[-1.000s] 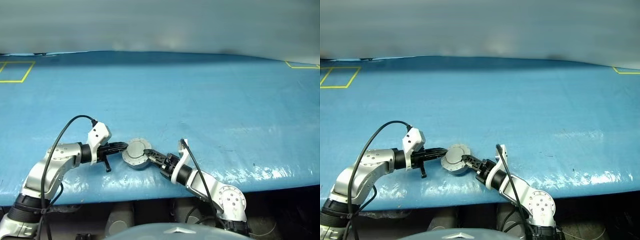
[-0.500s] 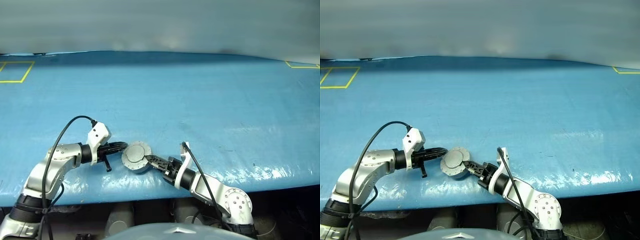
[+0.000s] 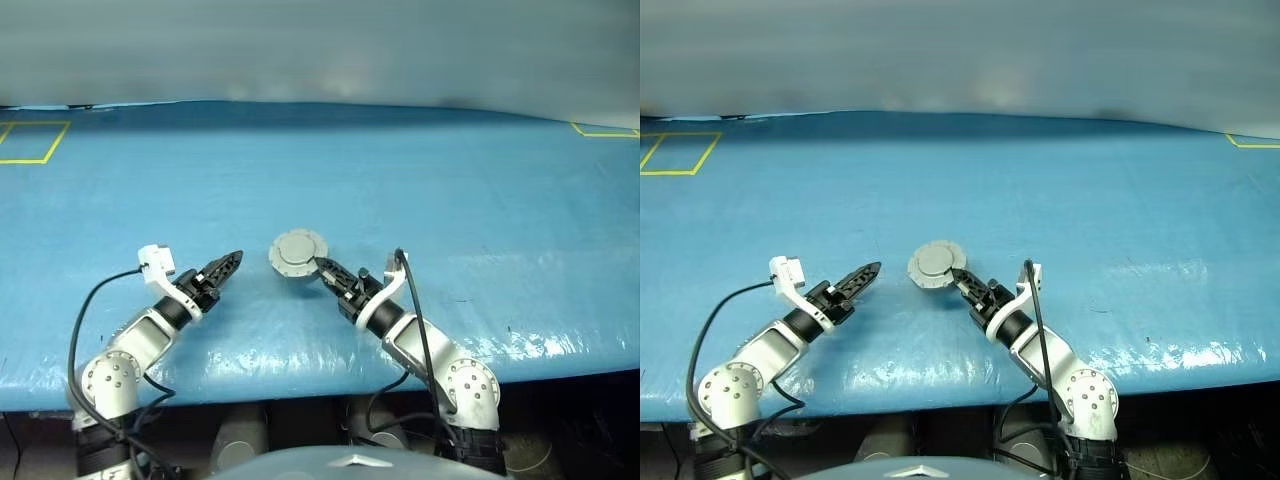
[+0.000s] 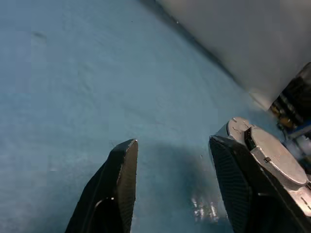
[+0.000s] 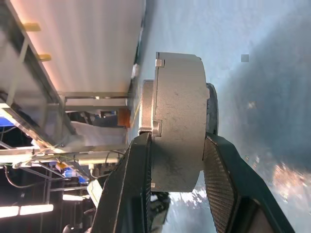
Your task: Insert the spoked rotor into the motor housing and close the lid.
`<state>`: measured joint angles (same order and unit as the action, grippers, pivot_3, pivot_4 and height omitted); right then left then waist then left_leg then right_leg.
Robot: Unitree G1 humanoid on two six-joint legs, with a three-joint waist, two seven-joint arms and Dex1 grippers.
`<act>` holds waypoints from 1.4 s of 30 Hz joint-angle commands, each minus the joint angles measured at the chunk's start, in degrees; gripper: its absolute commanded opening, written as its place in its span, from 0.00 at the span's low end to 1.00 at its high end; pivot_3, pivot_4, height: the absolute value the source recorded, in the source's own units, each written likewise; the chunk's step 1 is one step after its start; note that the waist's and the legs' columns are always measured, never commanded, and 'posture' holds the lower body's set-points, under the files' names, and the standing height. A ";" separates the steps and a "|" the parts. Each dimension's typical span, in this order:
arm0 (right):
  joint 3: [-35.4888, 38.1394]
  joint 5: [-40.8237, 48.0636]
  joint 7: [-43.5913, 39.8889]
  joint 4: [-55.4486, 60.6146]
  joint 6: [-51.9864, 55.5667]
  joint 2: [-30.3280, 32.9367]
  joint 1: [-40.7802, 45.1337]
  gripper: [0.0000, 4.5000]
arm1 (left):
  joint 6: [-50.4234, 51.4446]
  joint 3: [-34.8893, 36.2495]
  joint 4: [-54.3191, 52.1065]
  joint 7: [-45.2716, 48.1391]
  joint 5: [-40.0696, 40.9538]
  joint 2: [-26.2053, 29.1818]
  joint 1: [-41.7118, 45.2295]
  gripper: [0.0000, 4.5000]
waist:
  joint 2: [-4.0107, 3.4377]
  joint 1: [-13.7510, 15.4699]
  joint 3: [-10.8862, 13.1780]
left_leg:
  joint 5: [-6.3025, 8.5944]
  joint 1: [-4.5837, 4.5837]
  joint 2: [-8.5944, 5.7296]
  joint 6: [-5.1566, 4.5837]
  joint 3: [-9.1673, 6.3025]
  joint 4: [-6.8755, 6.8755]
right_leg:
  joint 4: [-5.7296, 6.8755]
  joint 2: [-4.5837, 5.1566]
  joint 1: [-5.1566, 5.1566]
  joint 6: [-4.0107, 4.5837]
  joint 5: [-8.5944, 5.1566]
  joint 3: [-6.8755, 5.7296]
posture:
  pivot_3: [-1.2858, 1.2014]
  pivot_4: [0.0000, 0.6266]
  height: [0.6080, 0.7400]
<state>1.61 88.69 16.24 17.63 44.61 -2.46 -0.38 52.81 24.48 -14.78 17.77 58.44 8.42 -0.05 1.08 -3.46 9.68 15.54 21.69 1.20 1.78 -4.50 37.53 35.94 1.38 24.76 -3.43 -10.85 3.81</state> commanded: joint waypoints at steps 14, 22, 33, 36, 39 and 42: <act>-5.68 -1.11 -3.60 1.91 -0.54 -3.67 5.36 0.25 | -4.19 -4.36 -1.57 -22.89 40.88 -13.16 -6.28 1.00 | 0.00 0.00 -0.01 | 0.02 0.01 -0.03 -0.04 0.00 0.17 | 0.01 -0.01 -0.06 0.04 -0.01 0.04 | 0.52 0.24 1.00; -8.64 -0.07 -3.30 2.77 2.15 -2.18 3.61 0.25 | -6.33 -7.46 0.35 -20.44 42.37 -10.57 -7.14 1.00 | 0.00 0.04 -0.01 | 0.03 0.02 -0.05 -0.04 -0.01 0.23 | 0.00 -0.01 -0.08 0.04 -0.01 0.05 | 0.52 0.24 1.00; -9.13 -2.21 -4.06 4.00 2.17 -1.20 2.30 0.25 | -8.55 -10.96 -0.02 -18.48 39.74 -9.48 -7.83 0.71 | 0.01 0.02 -0.01 | 0.03 0.03 -0.05 -0.04 -0.01 0.23 | -0.01 -0.01 -0.07 0.04 -0.01 0.05 | 0.52 0.24 1.00; -8.49 -2.30 -4.21 3.70 1.63 -1.08 2.11 0.25 | -9.69 -11.09 -0.64 -19.06 40.32 -9.61 -7.96 0.54 | 0.00 0.02 -0.01 | 0.03 0.03 -0.05 -0.05 -0.01 0.23 | -0.03 -0.01 -0.07 0.04 -0.01 0.05 | 0.52 0.24 1.00; -7.86 -2.75 -4.37 3.54 0.75 -0.89 1.95 0.25 | -10.77 -11.30 -1.24 -19.77 40.27 -9.63 -7.65 0.55 | 0.00 0.02 -0.01 | 0.03 0.04 -0.05 -0.05 0.00 0.23 | -0.03 -0.01 -0.07 0.04 -0.01 0.05 | 0.52 0.24 1.00; -7.79 -6.65 -5.54 4.53 0.32 0.99 2.02 0.25 | -12.96 -11.28 -1.12 -21.18 38.67 -9.70 -5.64 0.55 | 0.01 0.05 -0.01 | 0.03 0.04 -0.05 -0.05 -0.01 0.23 | -0.03 -0.01 -0.07 0.04 -0.01 0.05 | 0.52 0.24 1.00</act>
<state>-6.88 84.16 12.26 18.03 45.96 -2.31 0.95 41.72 12.67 -13.55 -2.50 97.64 -1.58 -7.16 1.08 -3.41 9.67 15.57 21.73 1.15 1.73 -4.50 37.77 35.92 1.37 24.68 -3.39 -10.86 3.87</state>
